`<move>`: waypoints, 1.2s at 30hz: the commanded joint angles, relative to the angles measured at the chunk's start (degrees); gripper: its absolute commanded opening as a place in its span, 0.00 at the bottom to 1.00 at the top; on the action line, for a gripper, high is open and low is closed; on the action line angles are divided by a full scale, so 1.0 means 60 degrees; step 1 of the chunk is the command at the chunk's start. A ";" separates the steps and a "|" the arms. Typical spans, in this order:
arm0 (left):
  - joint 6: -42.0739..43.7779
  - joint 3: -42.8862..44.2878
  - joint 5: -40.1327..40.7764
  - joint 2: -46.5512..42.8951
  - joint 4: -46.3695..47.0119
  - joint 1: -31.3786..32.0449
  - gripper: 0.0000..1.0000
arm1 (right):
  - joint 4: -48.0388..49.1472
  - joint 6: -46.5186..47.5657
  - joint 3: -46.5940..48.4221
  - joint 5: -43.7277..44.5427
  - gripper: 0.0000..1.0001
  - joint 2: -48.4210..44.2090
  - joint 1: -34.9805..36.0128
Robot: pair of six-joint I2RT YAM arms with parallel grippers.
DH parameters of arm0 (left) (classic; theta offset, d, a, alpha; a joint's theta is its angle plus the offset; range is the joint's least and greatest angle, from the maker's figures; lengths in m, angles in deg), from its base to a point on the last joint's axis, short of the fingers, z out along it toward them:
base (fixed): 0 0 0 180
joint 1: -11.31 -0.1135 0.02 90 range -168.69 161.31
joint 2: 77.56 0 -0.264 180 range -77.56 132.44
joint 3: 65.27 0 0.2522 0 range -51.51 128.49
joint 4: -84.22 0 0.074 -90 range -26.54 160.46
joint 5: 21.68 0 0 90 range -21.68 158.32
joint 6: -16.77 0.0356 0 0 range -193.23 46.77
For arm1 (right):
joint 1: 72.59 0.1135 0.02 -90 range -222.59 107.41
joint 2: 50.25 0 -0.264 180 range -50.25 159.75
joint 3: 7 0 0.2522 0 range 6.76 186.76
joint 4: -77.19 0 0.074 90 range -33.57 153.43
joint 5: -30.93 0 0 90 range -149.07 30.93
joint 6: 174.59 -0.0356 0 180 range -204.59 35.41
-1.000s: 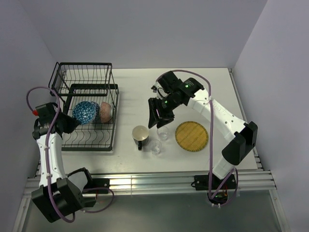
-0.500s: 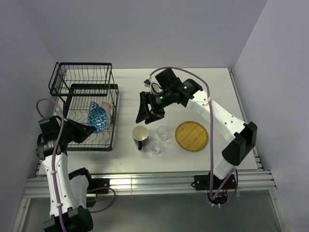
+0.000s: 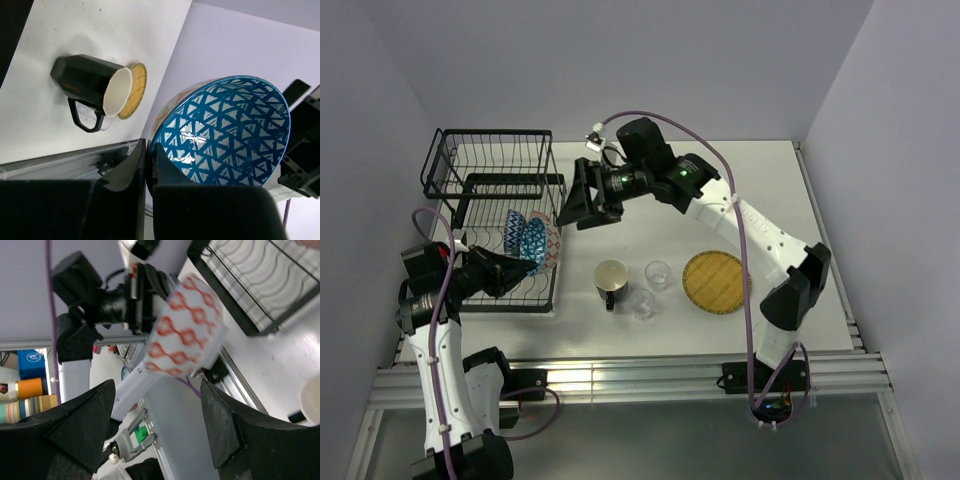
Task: Load the mixed dishes into the dish rack
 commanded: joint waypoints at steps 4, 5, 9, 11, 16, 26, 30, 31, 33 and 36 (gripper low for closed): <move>-0.0366 0.0332 -0.1089 0.0336 0.0577 0.0005 0.00 | -0.0106 0.0170 0.1178 0.0708 0.77 0.0661 0.0637; -0.0410 0.0332 -0.1119 0.0350 0.0637 0.0019 0.00 | -0.0091 0.0213 0.1119 0.0883 0.77 0.0661 0.0682; -0.0658 0.0420 -0.1251 0.0409 0.0769 0.0005 0.00 | -0.0149 0.0228 0.1089 0.1307 0.79 0.0690 0.0916; -0.0733 0.0478 -0.1265 0.0409 0.0842 0.0019 0.00 | -0.0193 0.0214 0.1177 0.1441 0.80 0.0734 0.1048; -0.1113 0.0537 -0.1324 0.0438 0.1179 0.0092 0.00 | -0.0281 -0.0021 0.1279 0.1807 0.81 0.0910 0.1195; -0.1524 0.0698 -0.1339 0.0439 0.1472 0.0341 0.00 | -0.0734 0.0111 0.1601 0.2655 0.81 0.1129 0.1459; -0.1436 0.0727 -0.1266 0.0424 0.1385 0.0371 0.00 | -0.1379 0.0199 0.2070 0.3140 0.81 0.1334 0.1473; -0.1422 0.0727 -0.1236 0.0409 0.1385 0.0371 0.00 | -0.1525 0.0170 0.2259 0.3257 0.81 0.1378 0.1474; -0.1407 0.0742 -0.1193 0.0409 0.1370 0.0371 0.00 | -0.1848 0.0155 0.2393 0.3506 0.81 0.1437 0.1503; -0.1494 0.0757 -0.1192 0.0453 0.1516 0.0386 0.00 | -0.1922 0.0038 0.2364 0.3624 0.81 0.1437 0.1547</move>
